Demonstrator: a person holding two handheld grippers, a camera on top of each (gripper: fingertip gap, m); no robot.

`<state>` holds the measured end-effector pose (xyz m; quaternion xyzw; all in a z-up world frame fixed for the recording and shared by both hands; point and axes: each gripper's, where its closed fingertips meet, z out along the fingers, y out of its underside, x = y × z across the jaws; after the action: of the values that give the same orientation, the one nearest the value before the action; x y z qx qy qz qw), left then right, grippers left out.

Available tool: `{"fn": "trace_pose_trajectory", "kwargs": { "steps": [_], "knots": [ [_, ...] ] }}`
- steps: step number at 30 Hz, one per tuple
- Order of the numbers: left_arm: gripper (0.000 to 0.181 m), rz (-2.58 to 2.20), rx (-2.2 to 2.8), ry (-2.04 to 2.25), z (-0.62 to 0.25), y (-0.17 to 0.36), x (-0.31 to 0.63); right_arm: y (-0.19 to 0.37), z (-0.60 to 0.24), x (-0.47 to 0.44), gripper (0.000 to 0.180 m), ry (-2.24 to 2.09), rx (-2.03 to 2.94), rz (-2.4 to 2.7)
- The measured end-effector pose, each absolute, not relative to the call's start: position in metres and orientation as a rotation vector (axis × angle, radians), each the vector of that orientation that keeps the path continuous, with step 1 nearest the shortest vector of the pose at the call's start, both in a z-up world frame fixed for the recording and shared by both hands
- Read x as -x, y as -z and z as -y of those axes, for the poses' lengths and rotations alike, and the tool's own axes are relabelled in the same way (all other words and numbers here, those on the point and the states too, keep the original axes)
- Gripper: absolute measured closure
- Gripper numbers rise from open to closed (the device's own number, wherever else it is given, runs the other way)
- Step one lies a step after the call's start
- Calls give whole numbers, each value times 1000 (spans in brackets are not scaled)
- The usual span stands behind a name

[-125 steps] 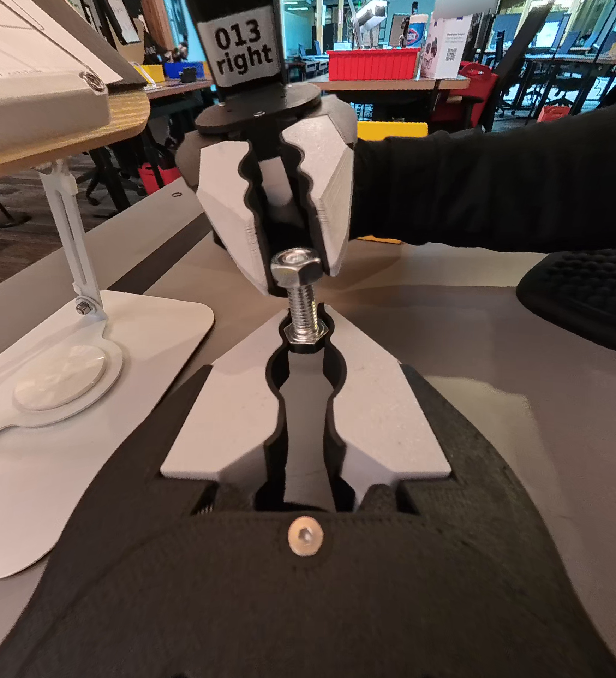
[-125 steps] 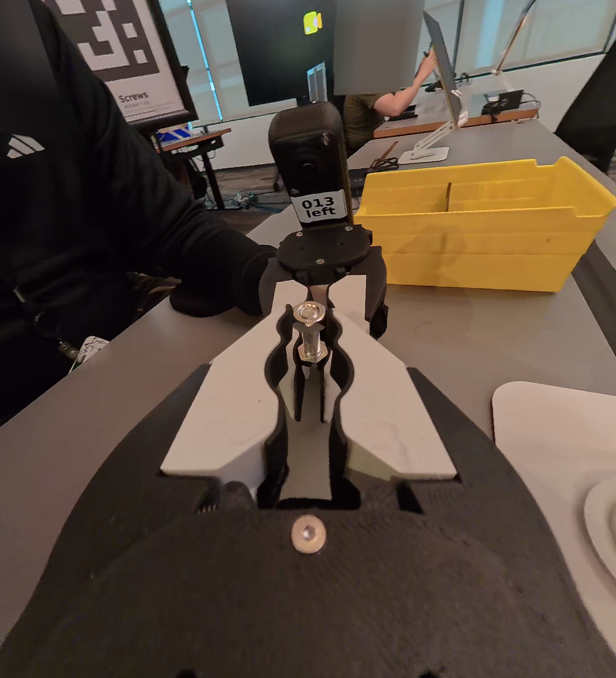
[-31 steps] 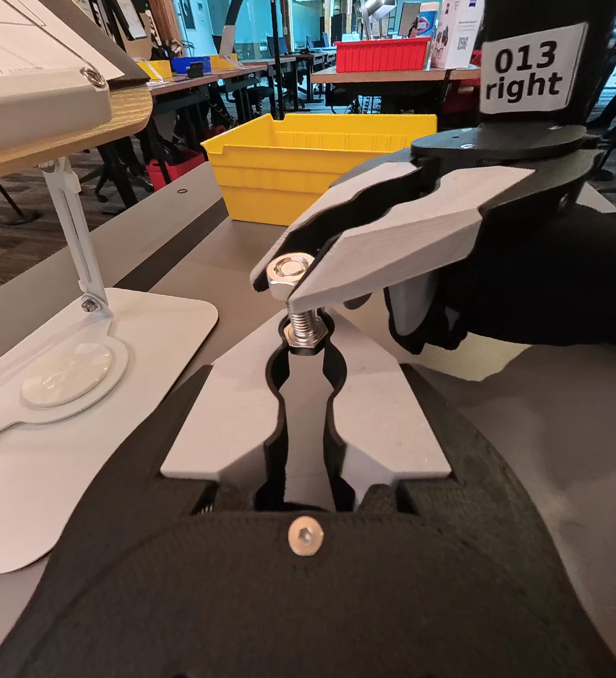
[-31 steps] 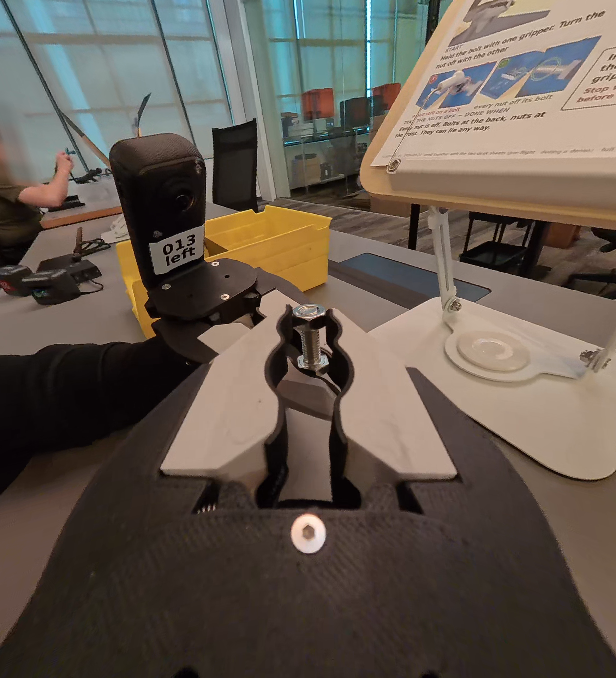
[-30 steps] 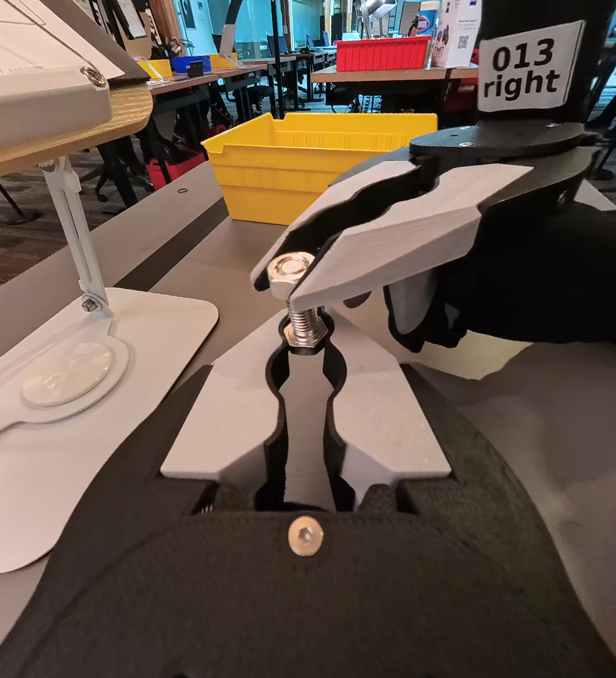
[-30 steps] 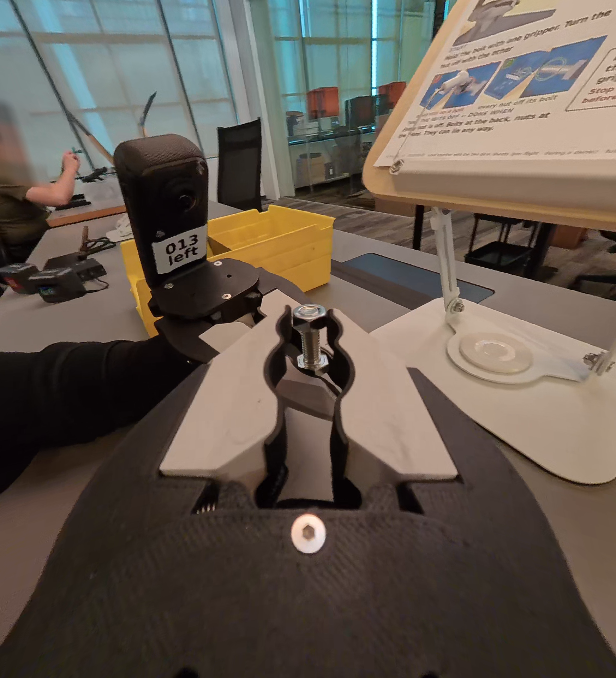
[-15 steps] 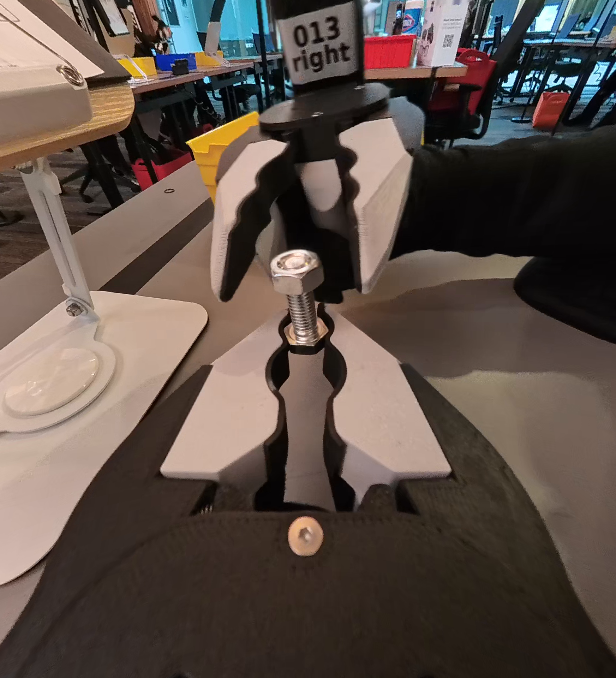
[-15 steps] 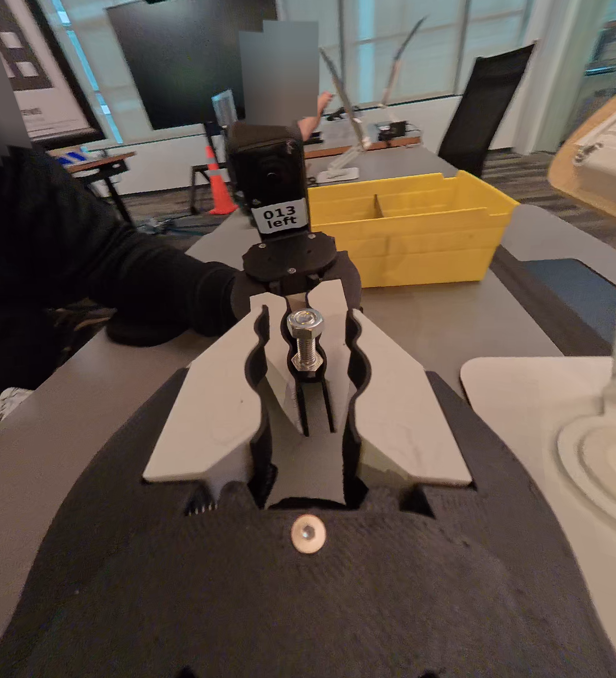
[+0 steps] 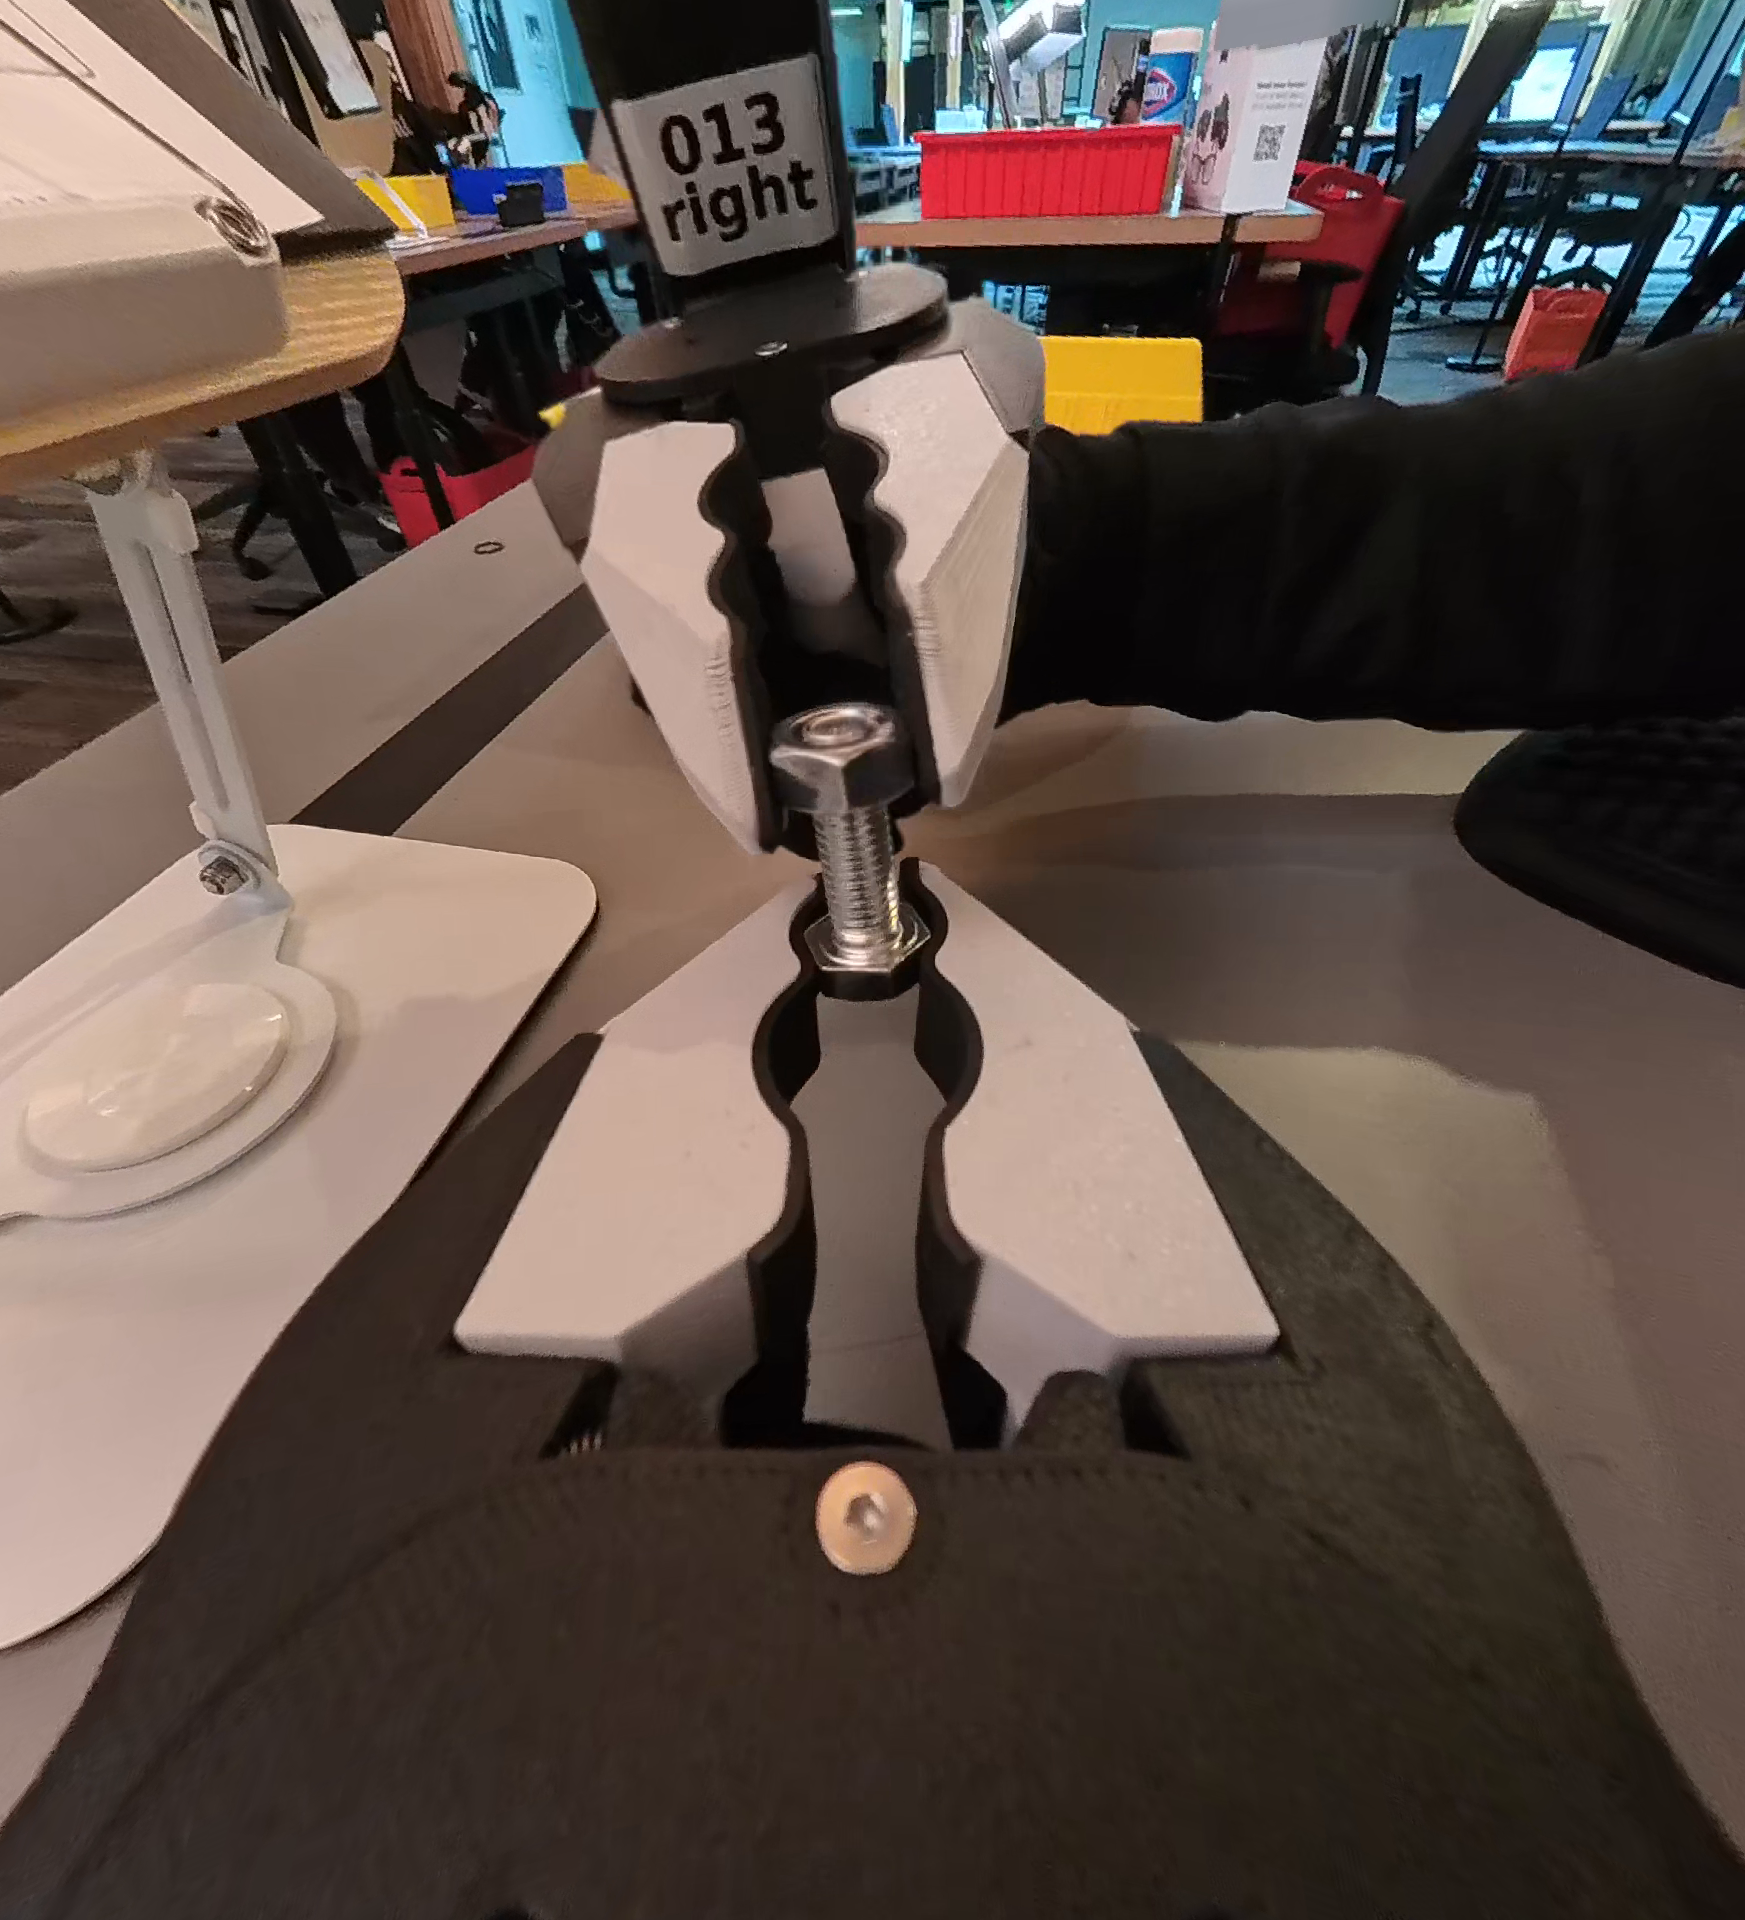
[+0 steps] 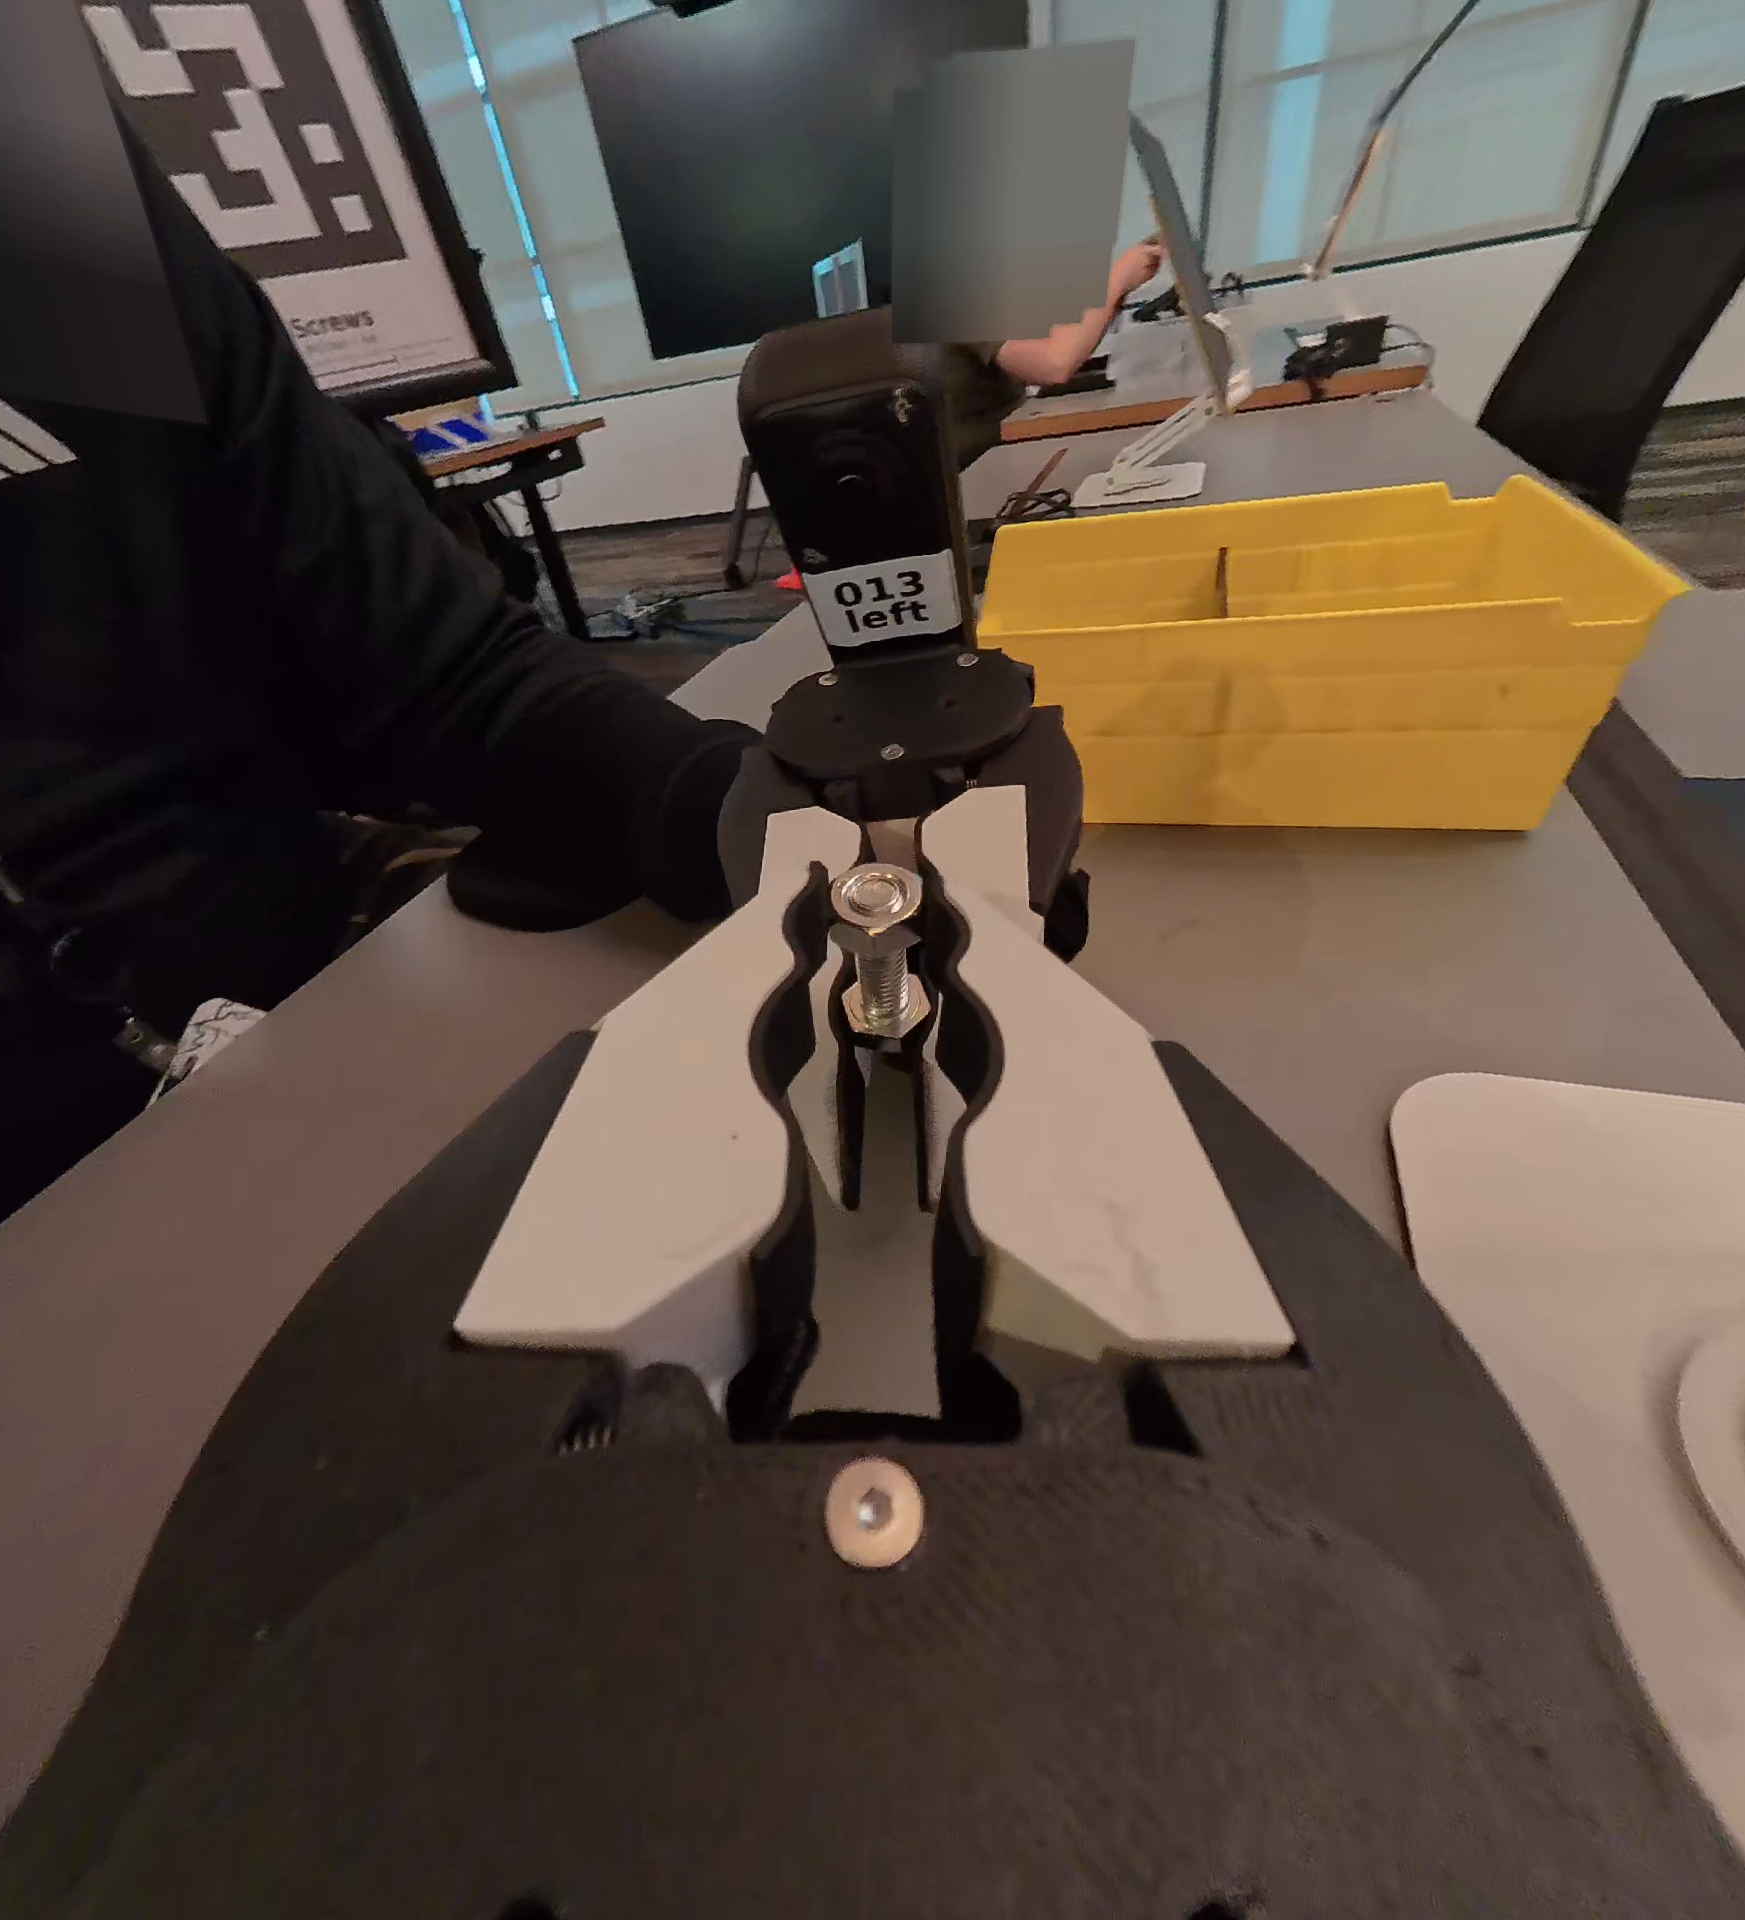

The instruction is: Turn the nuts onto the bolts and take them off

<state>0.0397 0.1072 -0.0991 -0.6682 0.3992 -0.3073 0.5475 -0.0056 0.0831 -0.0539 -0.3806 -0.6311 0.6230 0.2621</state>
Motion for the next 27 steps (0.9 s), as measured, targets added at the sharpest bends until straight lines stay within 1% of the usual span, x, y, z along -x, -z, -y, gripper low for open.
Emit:
{"fn": "trace_pose_trajectory", "kwargs": {
  "steps": [13, 21, 27],
  "knots": [
    [170, -932, 1593, 696, -111, 101, -38, 56, -91, 12, 164, -1290, 1277, 1370],
    [170, -933, 1611, 679, -113, 106, -36, 58, -99, 14, 164, -1036, 1406, 977],
    [170, -966, 1607, 673, -110, 108, -42, 64, -90, 20, 163, -1032, 1441, 977]
  ]
}}
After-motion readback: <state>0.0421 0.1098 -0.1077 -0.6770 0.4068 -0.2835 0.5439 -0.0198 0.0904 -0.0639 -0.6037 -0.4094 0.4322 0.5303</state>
